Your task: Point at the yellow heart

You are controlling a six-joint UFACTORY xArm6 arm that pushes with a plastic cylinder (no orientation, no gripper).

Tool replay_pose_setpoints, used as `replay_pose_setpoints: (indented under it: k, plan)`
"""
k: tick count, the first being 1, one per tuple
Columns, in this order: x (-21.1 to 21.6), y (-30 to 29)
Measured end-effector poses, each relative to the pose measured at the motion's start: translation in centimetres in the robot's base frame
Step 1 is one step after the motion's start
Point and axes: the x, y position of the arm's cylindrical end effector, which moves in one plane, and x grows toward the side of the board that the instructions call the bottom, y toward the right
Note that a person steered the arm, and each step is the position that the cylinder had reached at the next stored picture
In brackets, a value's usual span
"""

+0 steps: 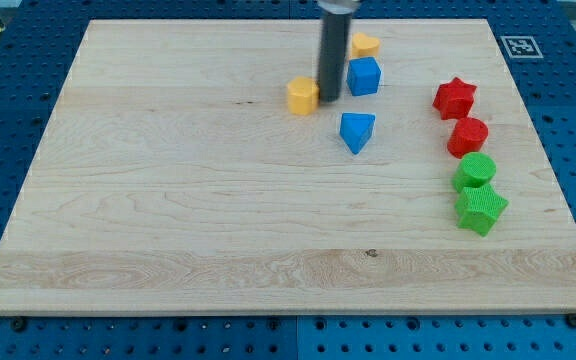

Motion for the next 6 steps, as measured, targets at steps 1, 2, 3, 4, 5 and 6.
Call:
replay_pose_setpoints:
  k: [1, 2, 3, 4, 5, 6]
  plan:
    - [0.5, -5.9]
    - [0.9, -9.9]
    - [1.0, -10.7]
    - [-4.2, -10.7]
    - [-8.3, -7.6]
    - [-11.7, -2.9]
